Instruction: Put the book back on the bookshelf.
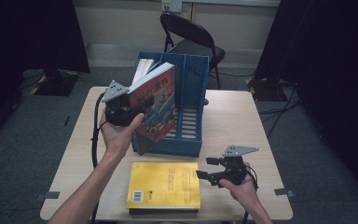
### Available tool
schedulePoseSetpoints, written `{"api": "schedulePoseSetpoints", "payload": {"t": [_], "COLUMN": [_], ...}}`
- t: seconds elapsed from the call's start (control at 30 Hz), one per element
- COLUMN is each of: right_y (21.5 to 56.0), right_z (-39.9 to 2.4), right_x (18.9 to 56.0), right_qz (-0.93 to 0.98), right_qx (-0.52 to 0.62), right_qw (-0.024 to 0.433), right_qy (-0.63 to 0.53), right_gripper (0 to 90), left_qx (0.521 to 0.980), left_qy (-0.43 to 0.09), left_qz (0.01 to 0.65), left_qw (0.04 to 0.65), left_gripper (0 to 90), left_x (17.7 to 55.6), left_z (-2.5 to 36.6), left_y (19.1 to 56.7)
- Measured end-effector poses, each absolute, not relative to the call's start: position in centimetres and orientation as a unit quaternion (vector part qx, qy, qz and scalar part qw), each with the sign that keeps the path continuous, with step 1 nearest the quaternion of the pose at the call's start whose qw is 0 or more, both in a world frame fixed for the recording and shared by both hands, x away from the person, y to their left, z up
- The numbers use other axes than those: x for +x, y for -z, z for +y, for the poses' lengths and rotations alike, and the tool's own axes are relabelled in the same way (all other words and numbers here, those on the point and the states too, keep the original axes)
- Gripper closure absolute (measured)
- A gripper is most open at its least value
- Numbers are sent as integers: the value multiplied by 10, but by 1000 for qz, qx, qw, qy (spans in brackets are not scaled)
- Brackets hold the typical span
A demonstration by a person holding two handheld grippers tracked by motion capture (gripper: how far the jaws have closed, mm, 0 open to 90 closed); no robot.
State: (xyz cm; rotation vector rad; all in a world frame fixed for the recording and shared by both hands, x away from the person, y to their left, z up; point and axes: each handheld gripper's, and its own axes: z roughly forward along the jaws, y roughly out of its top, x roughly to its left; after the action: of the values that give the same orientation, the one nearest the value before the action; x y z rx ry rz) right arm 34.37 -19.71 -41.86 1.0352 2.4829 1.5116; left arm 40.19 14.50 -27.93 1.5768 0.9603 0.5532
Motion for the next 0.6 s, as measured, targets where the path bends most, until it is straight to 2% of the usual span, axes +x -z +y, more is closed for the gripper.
{"api": "schedulePoseSetpoints", "payload": {"t": [0.6], "right_y": [426], "right_z": [-193], "right_x": [342], "right_qz": [814], "right_qx": [330], "right_qw": [25], "right_qy": [-477], "right_gripper": [255], "left_qx": [654], "left_qy": [-236], "left_qz": [461], "left_qw": [552], "left_gripper": [746], "left_x": [441], "left_z": [131], "left_y": [292]}}
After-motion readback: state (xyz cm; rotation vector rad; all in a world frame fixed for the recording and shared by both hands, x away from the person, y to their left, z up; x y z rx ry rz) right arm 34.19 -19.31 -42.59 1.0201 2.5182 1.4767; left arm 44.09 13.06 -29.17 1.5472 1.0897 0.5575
